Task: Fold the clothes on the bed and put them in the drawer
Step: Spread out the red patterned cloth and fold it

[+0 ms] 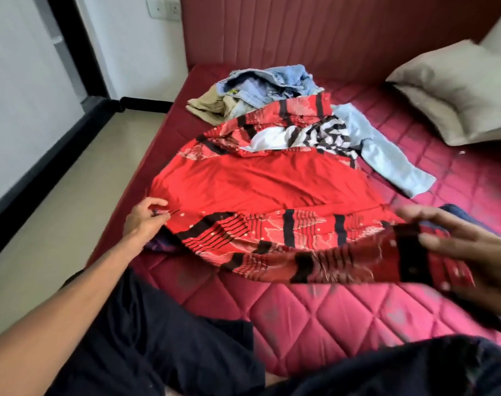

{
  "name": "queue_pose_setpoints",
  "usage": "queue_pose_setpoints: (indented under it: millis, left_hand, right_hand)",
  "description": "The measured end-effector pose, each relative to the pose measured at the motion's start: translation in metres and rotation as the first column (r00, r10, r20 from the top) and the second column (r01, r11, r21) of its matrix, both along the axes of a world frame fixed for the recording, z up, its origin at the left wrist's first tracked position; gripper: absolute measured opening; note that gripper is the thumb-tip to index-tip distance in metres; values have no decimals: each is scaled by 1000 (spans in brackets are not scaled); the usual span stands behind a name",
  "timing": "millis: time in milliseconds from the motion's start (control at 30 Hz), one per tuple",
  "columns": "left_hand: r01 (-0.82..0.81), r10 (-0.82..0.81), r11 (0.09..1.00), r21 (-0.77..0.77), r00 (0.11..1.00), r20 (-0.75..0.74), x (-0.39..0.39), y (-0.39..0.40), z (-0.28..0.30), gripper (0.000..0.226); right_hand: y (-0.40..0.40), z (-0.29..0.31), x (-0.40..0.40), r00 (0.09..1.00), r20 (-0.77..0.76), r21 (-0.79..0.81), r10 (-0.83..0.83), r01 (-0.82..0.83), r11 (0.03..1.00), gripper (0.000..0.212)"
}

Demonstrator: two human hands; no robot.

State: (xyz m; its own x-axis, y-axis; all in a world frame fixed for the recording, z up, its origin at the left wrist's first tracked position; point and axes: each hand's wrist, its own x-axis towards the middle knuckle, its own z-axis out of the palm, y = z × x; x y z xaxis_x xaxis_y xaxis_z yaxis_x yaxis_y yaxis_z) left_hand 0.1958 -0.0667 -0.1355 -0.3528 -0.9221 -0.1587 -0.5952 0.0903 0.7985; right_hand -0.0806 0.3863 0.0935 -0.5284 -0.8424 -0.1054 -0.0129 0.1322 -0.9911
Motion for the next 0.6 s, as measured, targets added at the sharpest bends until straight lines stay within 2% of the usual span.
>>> queue_pose_setpoints:
  millis: [33, 67, 133, 167, 200, 233, 267, 333, 367, 400, 433, 467, 500, 533, 567, 600]
  left_hand:
    - [-10, 10, 1000, 4, 1000, -5, -2, -3, -2, 31]
    - [-28, 28, 1000, -1, 1000, -10, -1, -6, -4, 28]
    - [-60, 60, 998, -9, 998, -16, -1, -13, -10, 21]
    - [-76, 76, 997, -12, 997, -11, 1, -12, -10, 11]
    - [-91, 91, 996, -14, 996, -17, 2, -12, -9, 13]
    - [-106, 106, 994, -6, 994, -24, 3, -10, -6, 32]
    - [-113, 113, 994, 2, 993, -29, 4, -7, -2, 48]
    - [-124, 124, 992, 17, 992, -3, 2, 1, 8, 65]
    - [-131, 131, 991, -8, 991, 33, -1, 8, 12, 67]
    - [-137, 144, 987, -85, 987, 78, -3, 16, 17, 65]
    - [-137, 164, 968, -211, 979, 119, -5, 27, 25, 58]
    - [-114, 170, 922, -369, 978, 121, -10, 37, 29, 48]
    - [-54, 118, 850, -523, 989, 91, -15, 49, 38, 40]
    - [60, -8, 767, -639, 996, 84, -27, 61, 44, 36]
    - [202, -171, 687, -697, 978, 115, -39, 72, 48, 37]
    - [347, -301, 619, -704, 933, 196, -44, 80, 47, 42]
  right_hand:
    - [0, 2, -16, 951, 309, -96, 18, 13, 995, 63]
    - [-5, 2, -27, 833, 551, -148, 59, 28, 989, 75]
    - [-14, -24, -54, 736, 676, -223, 27, 170, 960, 78]
    - [-19, -42, -71, 668, 738, -194, -95, 344, 919, 87]
    - [-28, -60, -85, 582, 779, -119, -234, 503, 856, 99]
    - [-35, -82, -95, 464, 816, -19, -345, 617, 787, 104]
    - [-40, -98, -97, 388, 844, 21, -370, 666, 746, 96]
    - [-49, -133, -104, 259, 837, 172, -483, 712, 680, 49]
    - [-53, -150, -106, 244, 773, 259, -586, 721, 642, 26]
    - [-55, -164, -109, 290, 700, 296, -653, 715, 634, 10]
    - [-56, -179, -112, 400, 591, 273, -700, 718, 641, 6]
    - [-58, -188, -115, 566, 378, 201, -733, 723, 661, 7]
    - [-62, -193, -112, 664, 22, 130, -747, 739, 661, 5]
    - [-64, -198, -111, 641, -383, 55, -665, 734, 677, 13]
    - [-68, -202, -105, 566, -672, -12, -478, 637, 771, 31]
    - [-79, -207, -89, 530, -807, 11, -259, 452, 892, 45]
